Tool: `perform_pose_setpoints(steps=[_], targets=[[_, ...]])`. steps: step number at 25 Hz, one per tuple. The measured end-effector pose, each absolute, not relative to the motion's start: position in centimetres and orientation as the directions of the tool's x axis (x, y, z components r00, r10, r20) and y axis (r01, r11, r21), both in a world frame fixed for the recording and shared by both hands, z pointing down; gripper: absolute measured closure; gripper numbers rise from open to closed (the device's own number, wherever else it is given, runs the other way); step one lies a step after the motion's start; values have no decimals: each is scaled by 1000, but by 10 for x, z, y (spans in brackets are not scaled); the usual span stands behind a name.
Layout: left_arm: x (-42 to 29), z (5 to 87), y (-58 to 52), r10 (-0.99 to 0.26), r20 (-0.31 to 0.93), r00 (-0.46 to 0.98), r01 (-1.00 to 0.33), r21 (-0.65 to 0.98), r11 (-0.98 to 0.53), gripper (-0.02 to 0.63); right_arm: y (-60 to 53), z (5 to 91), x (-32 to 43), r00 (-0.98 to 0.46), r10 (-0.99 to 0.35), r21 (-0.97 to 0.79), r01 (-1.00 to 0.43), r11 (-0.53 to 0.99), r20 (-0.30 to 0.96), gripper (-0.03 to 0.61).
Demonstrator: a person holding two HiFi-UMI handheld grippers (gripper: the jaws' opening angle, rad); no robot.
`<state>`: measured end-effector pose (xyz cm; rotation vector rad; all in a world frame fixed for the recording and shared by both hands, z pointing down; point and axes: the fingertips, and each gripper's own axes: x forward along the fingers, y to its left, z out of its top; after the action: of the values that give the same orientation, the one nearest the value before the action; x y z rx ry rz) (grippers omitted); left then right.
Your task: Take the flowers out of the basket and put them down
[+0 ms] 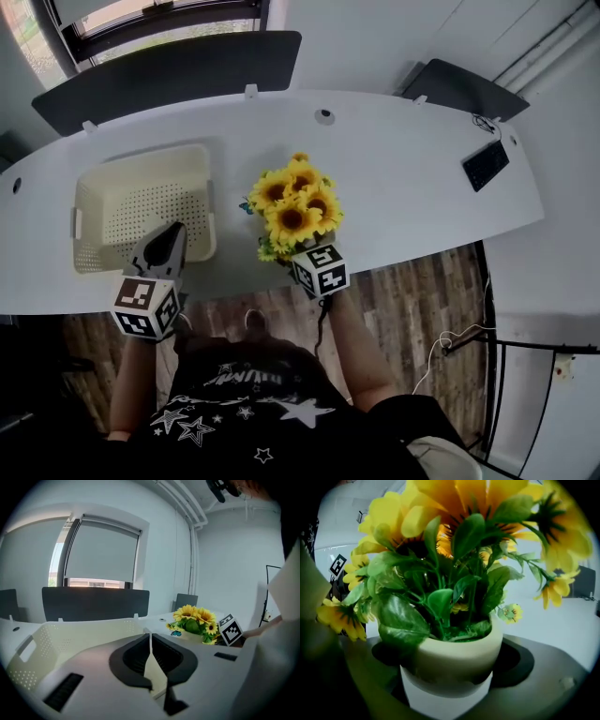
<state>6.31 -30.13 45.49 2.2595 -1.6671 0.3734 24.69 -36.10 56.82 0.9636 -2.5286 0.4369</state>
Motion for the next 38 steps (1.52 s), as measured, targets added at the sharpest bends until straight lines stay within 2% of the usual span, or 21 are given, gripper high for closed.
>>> perform_pose_setpoints(steps=[7, 23, 27, 33, 38], targets=[[64, 458, -303, -879, 398, 264, -963, 57, -264, 591, -363, 595, 251, -664, -543, -153, -694, 703, 514, 43], [62, 456, -304, -881, 395, 260, -965, 69, -254, 591, -357, 614, 245, -589, -552, -41, -705, 708, 590, 43], [63, 457, -303, -883, 391, 258, -965, 61, -254, 591, -356, 614, 246, -582, -577, -66, -734, 676, 573, 43], [61, 452, -305, -903, 376, 205, -971, -37, -236, 591, -357, 606, 254, -594, -614, -62, -743, 667, 520, 43], [54, 445, -293, -916, 366, 164, -984, -7, -179, 591, -350, 593, 271, -592, -626, -72, -753, 654, 508, 43]])
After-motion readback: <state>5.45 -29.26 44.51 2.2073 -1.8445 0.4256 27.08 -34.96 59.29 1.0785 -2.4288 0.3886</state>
